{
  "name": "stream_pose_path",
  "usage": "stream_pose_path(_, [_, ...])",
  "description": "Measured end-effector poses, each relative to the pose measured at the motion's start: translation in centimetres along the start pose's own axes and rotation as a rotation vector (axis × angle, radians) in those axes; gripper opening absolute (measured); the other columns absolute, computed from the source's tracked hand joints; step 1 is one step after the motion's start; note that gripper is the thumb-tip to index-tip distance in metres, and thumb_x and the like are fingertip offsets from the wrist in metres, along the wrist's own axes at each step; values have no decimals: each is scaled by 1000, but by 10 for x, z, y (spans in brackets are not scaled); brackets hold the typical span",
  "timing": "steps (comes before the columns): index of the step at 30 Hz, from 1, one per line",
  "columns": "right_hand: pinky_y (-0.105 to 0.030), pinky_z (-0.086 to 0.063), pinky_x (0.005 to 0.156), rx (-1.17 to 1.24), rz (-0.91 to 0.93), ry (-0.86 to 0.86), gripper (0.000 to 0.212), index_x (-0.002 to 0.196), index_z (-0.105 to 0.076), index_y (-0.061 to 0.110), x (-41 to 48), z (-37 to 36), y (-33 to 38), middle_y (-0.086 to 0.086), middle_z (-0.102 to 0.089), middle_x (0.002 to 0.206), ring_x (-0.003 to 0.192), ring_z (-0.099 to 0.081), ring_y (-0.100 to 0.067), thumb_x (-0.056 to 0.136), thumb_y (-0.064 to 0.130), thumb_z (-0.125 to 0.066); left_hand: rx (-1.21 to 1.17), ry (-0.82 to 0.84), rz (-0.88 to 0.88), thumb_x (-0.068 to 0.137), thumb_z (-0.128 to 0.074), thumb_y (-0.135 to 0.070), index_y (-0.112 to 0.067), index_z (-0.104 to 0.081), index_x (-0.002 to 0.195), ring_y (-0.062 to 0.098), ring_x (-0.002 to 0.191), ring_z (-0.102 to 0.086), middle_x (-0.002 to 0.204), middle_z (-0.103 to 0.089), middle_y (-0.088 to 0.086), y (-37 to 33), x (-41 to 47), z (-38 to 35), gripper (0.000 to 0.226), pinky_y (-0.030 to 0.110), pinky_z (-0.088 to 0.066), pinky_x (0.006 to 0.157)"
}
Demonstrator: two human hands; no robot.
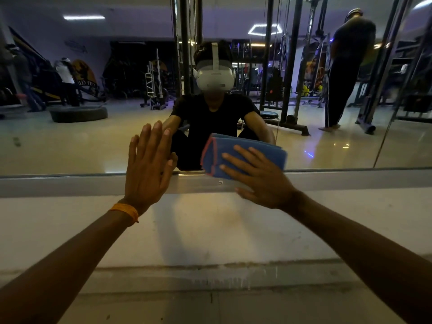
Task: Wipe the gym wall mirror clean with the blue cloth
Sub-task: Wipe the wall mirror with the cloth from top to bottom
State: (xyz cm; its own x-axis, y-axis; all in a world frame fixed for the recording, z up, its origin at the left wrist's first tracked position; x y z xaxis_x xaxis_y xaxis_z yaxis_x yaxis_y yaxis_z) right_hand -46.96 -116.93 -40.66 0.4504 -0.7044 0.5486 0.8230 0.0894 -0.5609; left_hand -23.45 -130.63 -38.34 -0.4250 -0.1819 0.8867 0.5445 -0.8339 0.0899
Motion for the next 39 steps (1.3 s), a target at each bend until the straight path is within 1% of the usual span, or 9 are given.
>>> stream_pose_path(10, [-49,-4,130,-88,-61,1,64,162,-23,23,-63,12,-45,-9,-27,169,159,-12,-32,106,48,-37,-16,-19,34,104,-42,-28,-2,-21,163,37,160,-6,172,-9,19,3,-3,-1,68,64,-11,126])
stream_pose_path(15, [-49,-4,129,-135,65,-28,60,163,-25,23,19,-5,17,-7,-19,171,158,-9,-35,106,34,-39,-11,-17,17,105,-37,-31,-4,-22,163,35,161,-6,173,-10,17,1,-1,1,65,63,-8,127])
stream_pose_path(19, [-48,-3,129,-207,140,-86,62,163,-23,23,35,-2,9,-7,-18,171,158,-9,-33,104,24,-42,6,-29,-3,106,-35,-33,-4,-23,163,34,161,-5,173,-10,16,5,8,4,65,59,-5,129])
stream_pose_path(24, [-48,1,130,-148,-187,-204,78,162,-22,26,-10,32,-66,-9,-21,169,157,-11,-34,97,18,-64,-5,-64,39,105,-40,-31,-6,-20,164,32,161,-4,173,-9,14,12,26,9,67,58,-5,129])
stream_pose_path(27, [-55,-8,129,-89,-421,-389,64,162,-21,26,19,60,-96,-11,-20,170,158,-10,-37,107,35,-52,30,-64,32,105,-43,-31,-8,-19,164,33,161,-4,173,-9,15,9,48,11,68,61,-9,128])
stream_pose_path(30, [-51,-1,129,-6,-672,-548,65,163,-21,24,65,75,-95,-9,-13,171,159,1,-31,108,37,-53,63,-105,8,105,-41,-32,-8,-19,165,33,161,-4,173,-8,15,3,70,19,68,58,-7,129])
stream_pose_path(35, [-52,-11,128,-177,-9,-300,55,159,-30,27,96,59,-49,-9,-30,167,156,-19,-34,108,39,-45,59,-161,47,105,-40,-33,-7,-16,165,31,161,-2,174,-6,14,14,99,33,69,59,-10,128])
stream_pose_path(37, [-52,-13,128,-228,13,-333,59,159,-31,26,105,83,-81,-11,-32,166,155,-21,-35,105,43,-50,77,-152,41,105,-40,-34,-8,-15,165,31,161,-2,174,-6,14,22,105,35,70,61,-12,127])
stream_pose_path(39, [-55,-15,127,-223,-217,-453,63,159,-31,23,110,114,-132,-16,-32,165,155,-21,-38,106,54,-43,95,-134,3,105,-39,-35,-9,-15,165,31,161,-2,174,-5,13,26,108,36,71,61,-12,127])
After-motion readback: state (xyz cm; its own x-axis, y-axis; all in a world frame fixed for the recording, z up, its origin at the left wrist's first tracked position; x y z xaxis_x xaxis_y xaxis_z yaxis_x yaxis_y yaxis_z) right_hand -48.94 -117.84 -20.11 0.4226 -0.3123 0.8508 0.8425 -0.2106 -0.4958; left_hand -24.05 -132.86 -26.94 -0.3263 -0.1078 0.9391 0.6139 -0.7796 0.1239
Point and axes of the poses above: each hand's wrist, its own x-axis towards the middle knuckle, its own z-axis out of the back of the hand, y = z × x, the point moved 6 cm from there along x, towards the middle knuckle
